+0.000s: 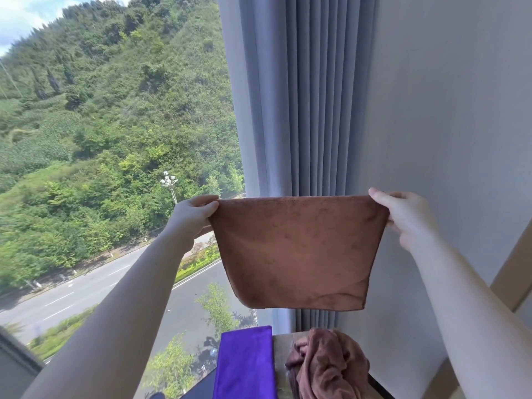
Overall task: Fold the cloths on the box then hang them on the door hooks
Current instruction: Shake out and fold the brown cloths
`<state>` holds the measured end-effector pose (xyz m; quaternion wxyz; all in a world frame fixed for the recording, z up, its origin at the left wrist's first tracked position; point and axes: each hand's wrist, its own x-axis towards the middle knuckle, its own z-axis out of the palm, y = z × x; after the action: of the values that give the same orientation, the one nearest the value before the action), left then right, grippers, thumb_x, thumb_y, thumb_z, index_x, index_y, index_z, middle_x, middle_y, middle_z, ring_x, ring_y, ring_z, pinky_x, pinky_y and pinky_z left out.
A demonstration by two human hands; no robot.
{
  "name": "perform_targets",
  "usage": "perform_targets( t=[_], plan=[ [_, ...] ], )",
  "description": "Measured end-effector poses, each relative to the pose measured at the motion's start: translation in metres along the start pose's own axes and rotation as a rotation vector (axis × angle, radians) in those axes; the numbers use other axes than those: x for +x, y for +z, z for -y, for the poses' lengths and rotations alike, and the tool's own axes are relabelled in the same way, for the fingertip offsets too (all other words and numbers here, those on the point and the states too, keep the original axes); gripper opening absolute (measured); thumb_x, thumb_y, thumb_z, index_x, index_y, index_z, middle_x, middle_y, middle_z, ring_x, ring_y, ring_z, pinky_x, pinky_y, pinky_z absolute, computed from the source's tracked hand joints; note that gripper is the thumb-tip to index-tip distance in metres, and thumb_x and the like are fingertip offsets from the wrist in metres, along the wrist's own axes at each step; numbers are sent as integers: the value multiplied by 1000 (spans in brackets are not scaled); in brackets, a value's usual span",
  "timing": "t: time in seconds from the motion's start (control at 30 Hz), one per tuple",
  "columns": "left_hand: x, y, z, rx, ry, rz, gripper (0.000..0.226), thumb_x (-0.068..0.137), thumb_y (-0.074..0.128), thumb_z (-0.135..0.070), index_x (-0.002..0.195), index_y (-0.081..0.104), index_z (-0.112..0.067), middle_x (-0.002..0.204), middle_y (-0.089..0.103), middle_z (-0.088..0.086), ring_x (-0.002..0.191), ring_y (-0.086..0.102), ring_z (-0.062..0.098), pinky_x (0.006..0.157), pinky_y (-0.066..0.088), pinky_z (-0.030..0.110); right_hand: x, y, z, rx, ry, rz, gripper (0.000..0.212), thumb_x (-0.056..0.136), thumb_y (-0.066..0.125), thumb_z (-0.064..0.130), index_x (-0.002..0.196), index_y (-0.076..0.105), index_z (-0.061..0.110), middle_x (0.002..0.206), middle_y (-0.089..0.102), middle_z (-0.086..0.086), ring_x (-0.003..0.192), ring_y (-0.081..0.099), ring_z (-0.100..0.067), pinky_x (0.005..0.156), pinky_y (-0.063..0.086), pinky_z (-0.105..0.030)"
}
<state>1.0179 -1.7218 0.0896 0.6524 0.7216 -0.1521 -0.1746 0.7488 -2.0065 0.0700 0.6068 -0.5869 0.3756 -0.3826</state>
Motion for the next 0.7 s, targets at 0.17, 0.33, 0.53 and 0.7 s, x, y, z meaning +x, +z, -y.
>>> perform_targets(
  t=[0.17, 0.33, 0.53, 0.7],
  plan=[
    [2, -2, 1, -11, 13, -5, 16, 98, 67, -11, 111, 73, -16, 113, 73, 9, 91, 72, 23, 76, 59, 31, 3, 1, -2, -21, -47, 38, 16, 84, 82, 28, 98, 75, 26, 110, 74, 0, 106, 70, -23, 102, 54, -48],
    [-1, 0, 0, -46, 1, 3, 18, 94, 72, -10, 112, 74, -13, 107, 73, 5, 86, 72, 19, 70, 60, 32, 9, -2, -2, -67, -67, 122, 26, 90, 72, 3, 105, 73, 24, 108, 76, 0, 96, 71, -17, 93, 55, -36],
    [3, 1, 2, 100, 84, -87, 7, 90, 76, -9, 90, 77, -16, 99, 76, 13, 90, 73, 31, 81, 63, 39, 10, -7, -1, -329, -230, 124, 28, 89, 74, 6, 106, 72, 28, 102, 76, 2, 97, 71, -16, 98, 51, -34],
    [5, 4, 3, 260, 172, -126, 6, 91, 74, -10, 89, 78, -14, 84, 75, 7, 71, 68, 22, 79, 59, 41, 10, -2, -1, -364, -325, 40, 19, 90, 75, 10, 91, 73, 30, 88, 72, 12, 92, 68, -15, 87, 46, -28]
  ],
)
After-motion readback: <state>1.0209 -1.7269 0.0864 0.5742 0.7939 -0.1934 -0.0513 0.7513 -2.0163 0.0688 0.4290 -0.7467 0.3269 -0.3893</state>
